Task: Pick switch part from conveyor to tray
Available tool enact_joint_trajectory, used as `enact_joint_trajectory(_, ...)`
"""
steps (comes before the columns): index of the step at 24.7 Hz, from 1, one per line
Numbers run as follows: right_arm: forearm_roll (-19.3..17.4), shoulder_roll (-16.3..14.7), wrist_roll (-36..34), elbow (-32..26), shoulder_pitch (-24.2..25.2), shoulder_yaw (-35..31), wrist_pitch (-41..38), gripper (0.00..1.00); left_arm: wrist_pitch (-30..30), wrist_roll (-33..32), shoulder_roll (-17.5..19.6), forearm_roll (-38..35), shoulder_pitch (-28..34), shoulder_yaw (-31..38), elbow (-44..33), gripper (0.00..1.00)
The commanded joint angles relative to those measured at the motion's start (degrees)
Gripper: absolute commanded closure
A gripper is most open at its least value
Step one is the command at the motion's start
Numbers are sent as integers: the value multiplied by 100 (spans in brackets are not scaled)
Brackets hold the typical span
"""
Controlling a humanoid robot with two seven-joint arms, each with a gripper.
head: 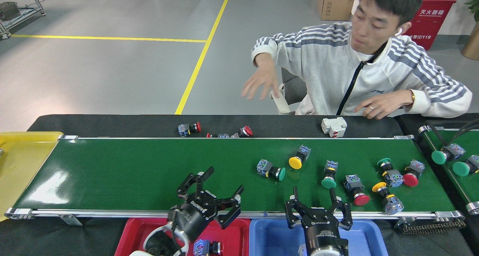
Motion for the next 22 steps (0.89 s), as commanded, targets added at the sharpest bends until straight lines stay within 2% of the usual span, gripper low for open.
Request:
enact_joint_trajectory(1,-18,55,29,173,-215,16,139,0,-12,-20,-153,-11,-307,0,385,0)
enact_joint_trajectory(5,-18,196,29,648,-540,16,148,0,15,-11,-338,-11,-755,18,1097,0)
enact_joint_trajectory(10,-132,248,11,1087,-865,7,130,0,68,42,-425,-38,-1010,27,1694,0)
enact_joint_trajectory(12,-229,231,11,1167,-918,7,69,12,68,42,-425,-38,-1045,44,1773,0)
enact_joint_trajectory(13,-220,213,11,1175,-944,16,7,27,68,42,-417,-38,-1054,44,1800,0)
enact_joint_trajectory(17,-229,178,29,1184,-970,-2,-406,59,24,42,-425,-20,-1054,44,1879,0)
enact_joint_trajectory(19,-237,178,20,1175,-970,-2,-467,67,24,42,-461,-20,-1054,44,1879,0)
enact_joint_trajectory(22,-229,161,2,1140,-970,7,-564,70,41,42,-461,-20,-1054,62,1879,0)
